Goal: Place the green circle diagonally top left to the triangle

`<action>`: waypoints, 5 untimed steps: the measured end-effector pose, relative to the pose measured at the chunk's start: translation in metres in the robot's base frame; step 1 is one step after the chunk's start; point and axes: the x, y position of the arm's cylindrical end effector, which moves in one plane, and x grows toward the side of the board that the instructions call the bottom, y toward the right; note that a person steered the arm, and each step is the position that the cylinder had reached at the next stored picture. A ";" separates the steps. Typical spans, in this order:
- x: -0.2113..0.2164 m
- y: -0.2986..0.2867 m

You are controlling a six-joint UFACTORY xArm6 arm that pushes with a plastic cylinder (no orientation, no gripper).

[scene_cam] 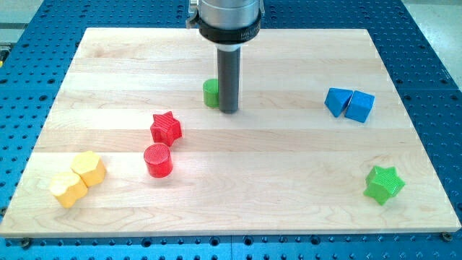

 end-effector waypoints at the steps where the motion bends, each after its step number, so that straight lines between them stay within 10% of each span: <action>1: -0.002 -0.025; 2: 0.028 -0.051; 5: -0.091 -0.033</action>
